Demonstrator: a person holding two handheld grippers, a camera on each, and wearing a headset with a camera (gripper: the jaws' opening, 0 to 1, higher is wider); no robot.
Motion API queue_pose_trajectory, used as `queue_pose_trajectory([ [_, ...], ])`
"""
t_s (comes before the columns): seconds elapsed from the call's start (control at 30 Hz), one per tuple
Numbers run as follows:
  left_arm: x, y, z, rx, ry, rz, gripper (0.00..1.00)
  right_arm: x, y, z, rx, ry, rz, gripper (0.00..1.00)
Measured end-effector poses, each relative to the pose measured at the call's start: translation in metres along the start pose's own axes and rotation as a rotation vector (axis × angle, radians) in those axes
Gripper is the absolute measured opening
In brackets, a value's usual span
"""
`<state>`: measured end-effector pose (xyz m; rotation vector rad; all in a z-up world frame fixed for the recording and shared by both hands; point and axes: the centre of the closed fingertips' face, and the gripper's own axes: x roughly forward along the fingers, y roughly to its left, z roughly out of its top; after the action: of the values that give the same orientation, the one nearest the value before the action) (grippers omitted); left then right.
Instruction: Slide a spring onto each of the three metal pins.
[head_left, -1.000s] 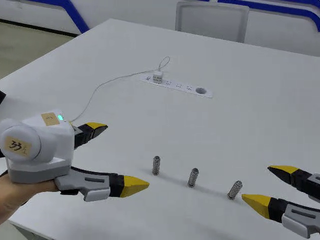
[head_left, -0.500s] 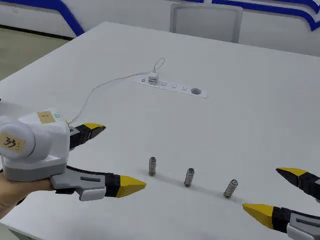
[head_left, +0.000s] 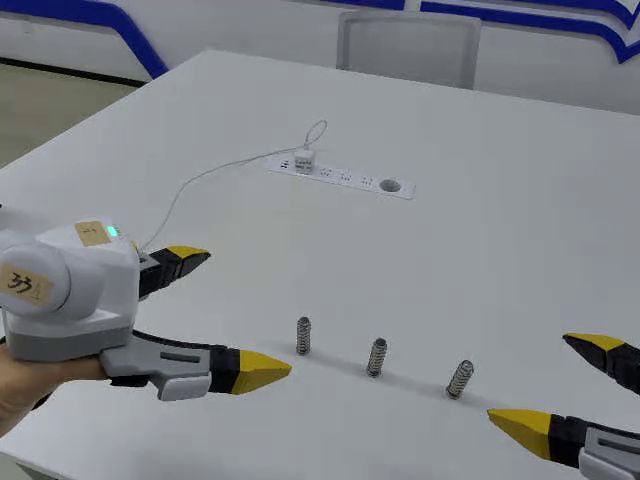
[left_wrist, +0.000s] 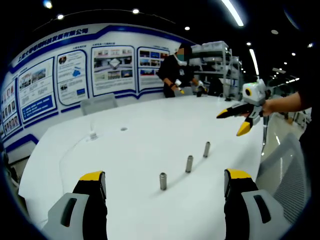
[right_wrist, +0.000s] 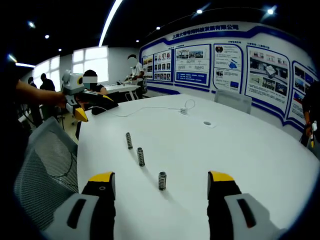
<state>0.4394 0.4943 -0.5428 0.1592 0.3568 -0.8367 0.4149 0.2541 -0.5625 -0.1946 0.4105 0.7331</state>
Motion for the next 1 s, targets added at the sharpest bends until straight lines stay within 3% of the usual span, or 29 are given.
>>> queue_pose_trajectory([
  [0.4,-0.0002,0.0001,-0.0009,-0.006,0.001,0.0,1.0,0.0016,0.0025,-0.0003,-0.011,0.008,0.009,0.81],
  [1.0,-0.0002,-0.0009,-0.0031,-0.006,0.009,-0.002,1.0,0.0006,-0.0008,-0.002,0.022,0.007,-0.006,0.79],
])
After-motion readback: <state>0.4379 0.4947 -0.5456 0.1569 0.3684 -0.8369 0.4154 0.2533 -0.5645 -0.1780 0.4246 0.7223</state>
